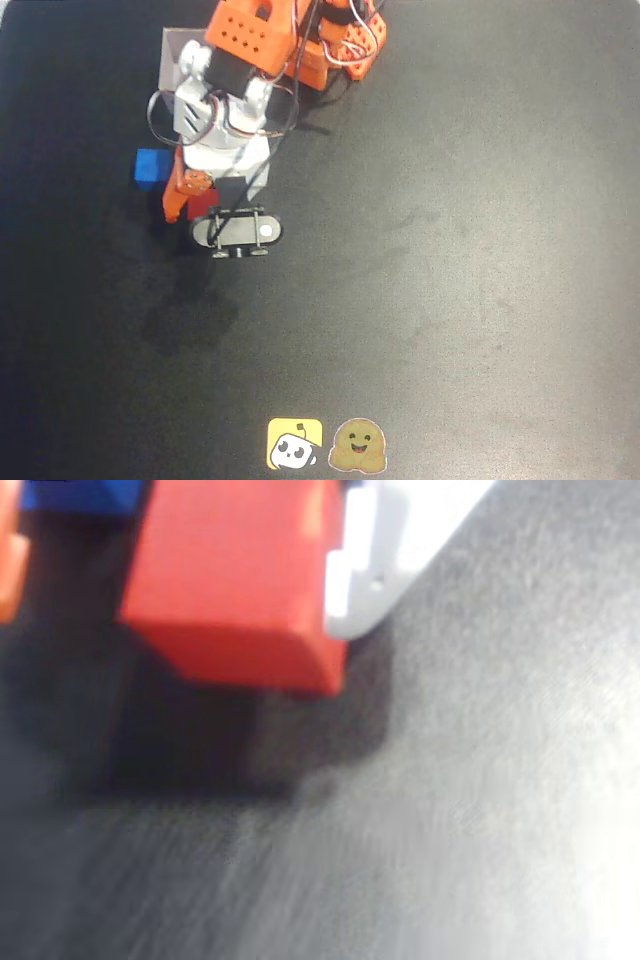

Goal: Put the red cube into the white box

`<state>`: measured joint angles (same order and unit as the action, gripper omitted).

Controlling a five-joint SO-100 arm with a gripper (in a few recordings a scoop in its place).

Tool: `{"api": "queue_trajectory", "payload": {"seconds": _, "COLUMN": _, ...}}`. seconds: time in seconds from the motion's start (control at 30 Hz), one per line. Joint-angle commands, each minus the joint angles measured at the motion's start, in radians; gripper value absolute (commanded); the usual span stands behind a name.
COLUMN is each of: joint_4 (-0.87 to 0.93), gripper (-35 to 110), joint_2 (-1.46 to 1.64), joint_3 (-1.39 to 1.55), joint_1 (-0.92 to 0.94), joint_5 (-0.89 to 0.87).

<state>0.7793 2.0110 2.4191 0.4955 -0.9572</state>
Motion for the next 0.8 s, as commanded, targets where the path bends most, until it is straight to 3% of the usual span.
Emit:
{"api": "queue_trajectory", "payload": {"seconds": 0.0, "joint_4": 0.014, "gripper": 24, "joint_2": 0.005, "joint_3": -0.006, "joint_1": 0.003, "joint_5": 0.005}}
{"api": "queue_trajectory", "payload": {"seconds": 0.77, "joint_4": -0.032, "gripper": 24, "joint_2": -0.023, "joint_3": 0.057, "joint_1": 0.026, "joint_5": 0.02}}
